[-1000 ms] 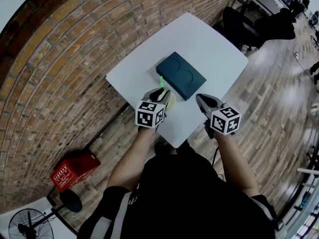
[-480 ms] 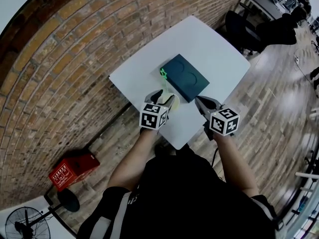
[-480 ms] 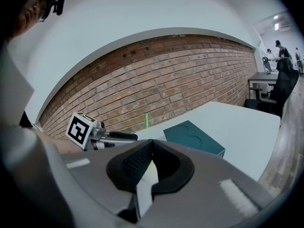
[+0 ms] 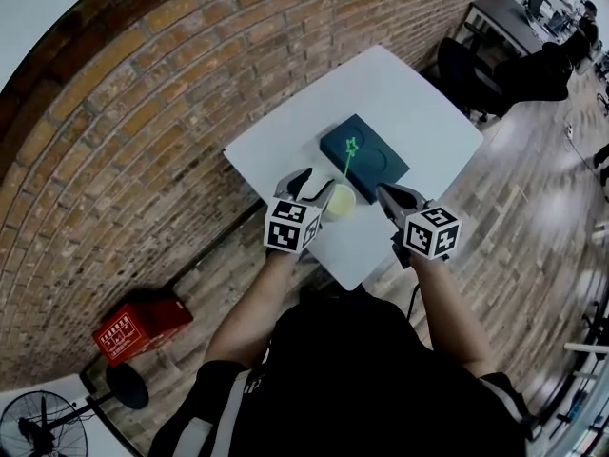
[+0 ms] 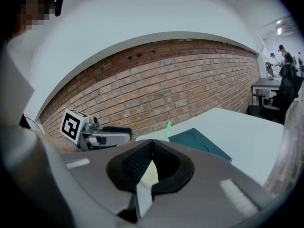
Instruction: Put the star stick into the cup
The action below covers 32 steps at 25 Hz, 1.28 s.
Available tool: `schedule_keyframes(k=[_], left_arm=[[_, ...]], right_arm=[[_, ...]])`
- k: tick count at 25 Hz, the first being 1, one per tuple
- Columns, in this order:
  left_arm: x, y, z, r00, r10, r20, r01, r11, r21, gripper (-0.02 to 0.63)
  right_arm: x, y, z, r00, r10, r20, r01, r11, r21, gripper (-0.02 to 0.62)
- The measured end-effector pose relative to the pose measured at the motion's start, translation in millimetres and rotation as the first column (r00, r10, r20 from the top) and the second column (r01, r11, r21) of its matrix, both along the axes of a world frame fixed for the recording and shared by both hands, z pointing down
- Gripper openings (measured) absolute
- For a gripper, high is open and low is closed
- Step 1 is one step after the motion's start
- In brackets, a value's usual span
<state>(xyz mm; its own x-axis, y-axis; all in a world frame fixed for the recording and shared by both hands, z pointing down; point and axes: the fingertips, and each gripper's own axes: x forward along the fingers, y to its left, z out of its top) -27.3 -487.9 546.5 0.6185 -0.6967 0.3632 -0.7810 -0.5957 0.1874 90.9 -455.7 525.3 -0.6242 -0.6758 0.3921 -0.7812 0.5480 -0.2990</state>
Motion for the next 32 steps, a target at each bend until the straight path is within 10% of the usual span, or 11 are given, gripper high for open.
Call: schedule_keyframes(k=[6, 15, 32], left_arm=[[-12.0, 6.1, -53.9, 0.999, 0.047, 0.003, -0.047, 0.988, 0.146, 0.225], [-28.4, 12.6, -96.1, 0.999, 0.049, -0.011, -0.045, 0.969, 0.243, 0.015], [-0.8, 19.9, -181.7, 0.997, -0.03, -0.074, 0.052, 0.949, 0.311, 0.008]], right_arm=[[2.0, 4.6, -19.9, 0.998, 0.061, 0.007, -0.061, 0.996, 0.06, 0.0], [10.8, 16.5, -71.7, 0.995, 0.099, 0.026, -0.102, 0.971, 0.218, 0.0], [84.1, 32.5, -154.5, 0.991, 0.128, 0.029, -0.128, 0.899, 0.419, -0.002]])
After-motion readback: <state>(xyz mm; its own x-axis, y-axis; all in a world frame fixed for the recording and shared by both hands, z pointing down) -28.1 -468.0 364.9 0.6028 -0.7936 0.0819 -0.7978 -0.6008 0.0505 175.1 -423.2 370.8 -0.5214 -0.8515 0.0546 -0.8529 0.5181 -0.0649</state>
